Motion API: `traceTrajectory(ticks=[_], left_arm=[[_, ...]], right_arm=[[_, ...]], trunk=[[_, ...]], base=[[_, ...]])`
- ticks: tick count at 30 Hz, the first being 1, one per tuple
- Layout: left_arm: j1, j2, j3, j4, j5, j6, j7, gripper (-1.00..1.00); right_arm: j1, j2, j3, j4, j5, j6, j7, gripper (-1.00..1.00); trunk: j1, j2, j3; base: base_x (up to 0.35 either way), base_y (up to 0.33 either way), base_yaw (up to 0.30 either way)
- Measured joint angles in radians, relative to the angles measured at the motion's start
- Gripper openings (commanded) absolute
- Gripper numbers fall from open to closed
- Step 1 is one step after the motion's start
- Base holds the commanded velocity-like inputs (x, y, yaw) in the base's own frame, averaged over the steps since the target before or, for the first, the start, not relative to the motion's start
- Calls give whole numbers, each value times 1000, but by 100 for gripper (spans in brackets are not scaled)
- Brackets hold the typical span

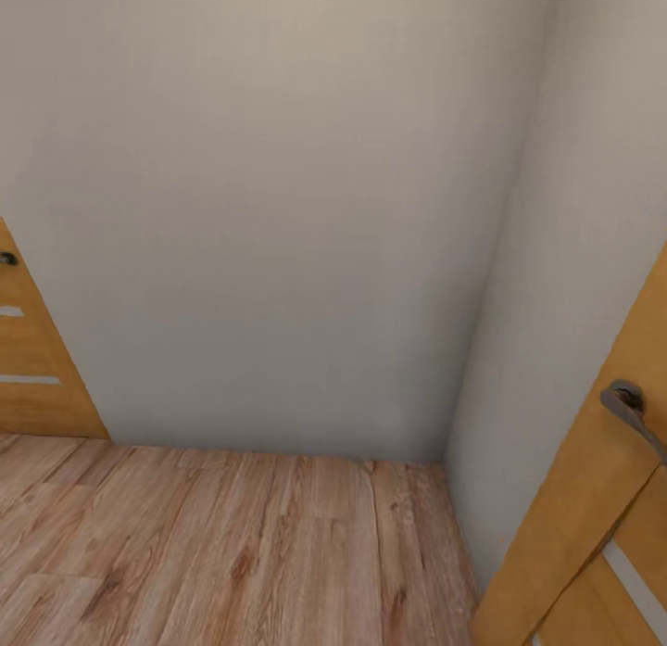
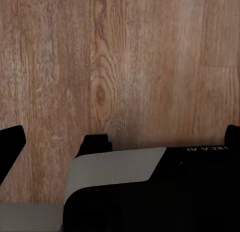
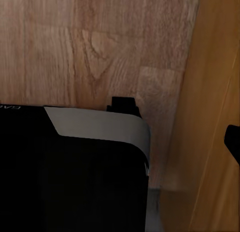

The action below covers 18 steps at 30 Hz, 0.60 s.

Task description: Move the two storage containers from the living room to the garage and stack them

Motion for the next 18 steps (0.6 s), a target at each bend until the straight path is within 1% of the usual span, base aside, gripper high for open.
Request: traceTrajectory(ticks=[14,16,18], left_arm=[[0,0,0,-1,0,0,1,100],[0,0,0,-1,0,0,1,100],[0,0,0,-1,0,0,1,100]], right_arm=[[0,0,0,1,0,1,0,100],[0,0,0,1,1,1,0,100],[0,0,0,1,1,1,0,100]], trunk=[[0,0,0],[0,0,0],[0,0,0]], base=[[318,0,267],[263,0,270],[132,0,270]])
